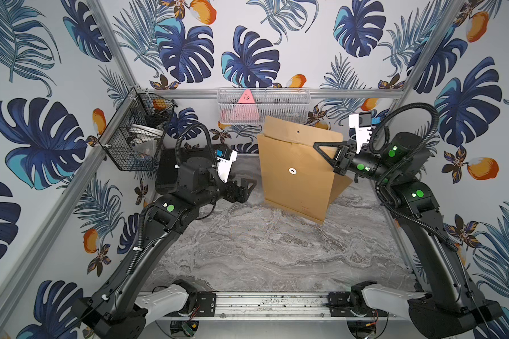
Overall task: Open the file bag
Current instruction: Place the file bag at the center of the board.
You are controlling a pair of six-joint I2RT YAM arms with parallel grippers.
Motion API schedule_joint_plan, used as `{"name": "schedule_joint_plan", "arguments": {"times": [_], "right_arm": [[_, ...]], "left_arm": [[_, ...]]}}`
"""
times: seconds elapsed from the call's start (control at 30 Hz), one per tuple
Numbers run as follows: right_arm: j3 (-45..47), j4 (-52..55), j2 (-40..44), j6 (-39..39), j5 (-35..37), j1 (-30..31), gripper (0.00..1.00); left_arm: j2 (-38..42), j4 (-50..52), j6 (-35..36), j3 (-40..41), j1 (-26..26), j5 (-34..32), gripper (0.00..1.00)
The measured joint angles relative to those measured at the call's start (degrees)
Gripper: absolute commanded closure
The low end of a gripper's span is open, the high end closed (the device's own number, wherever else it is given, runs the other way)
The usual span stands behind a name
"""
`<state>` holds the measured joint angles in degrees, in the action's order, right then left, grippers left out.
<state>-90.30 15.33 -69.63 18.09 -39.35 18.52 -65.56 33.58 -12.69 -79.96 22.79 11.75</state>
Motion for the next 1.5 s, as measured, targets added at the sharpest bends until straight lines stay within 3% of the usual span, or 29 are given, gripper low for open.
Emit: {"name": "schedule_joint_plan", "arguments": {"times": [0.17,0.3,0.4,0.57,0.77,1.07,1.5], "right_arm": [[0.3,3.2,-2.9,-1.7,6.0,9.3,1.0],[0.3,3.0,-5.8,-1.9,7.4,16.1,1.0],[2.4,-1.8,-7.1,1.6,5.2,17.3,1.0],[8.2,-5.8,-10.9,7.3,8.0,15.8,1.0],[15.2,-11.8,-23.9,14.4,10.5,11.9,1.0],[15.1,-23.3,-40.4,21.7,8.5,13.7,1.0],[6.3,-25.2,-55.7,21.5,11.9,19.9,1.0]], "left_arm": [[-3.2,2.8,-1.8,-4.9,-7.1,-7.1,0.04],[-3.0,3.8,-2.3,-8.7,-9.6,-11.3,0.03],[-1.4,4.6,-2.2,-9.5,-10.5,-14.2,0.03],[2.1,7.0,-0.8,-7.9,-10.6,-16.9,0.01],[-0.8,10.2,-1.2,-4.1,-10.6,-17.2,0.01],[-7.0,8.5,-7.8,12.4,-10.6,-6.2,0.07],[-11.6,1.9,-18.0,25.2,-10.6,-12.0,0.07]]}}
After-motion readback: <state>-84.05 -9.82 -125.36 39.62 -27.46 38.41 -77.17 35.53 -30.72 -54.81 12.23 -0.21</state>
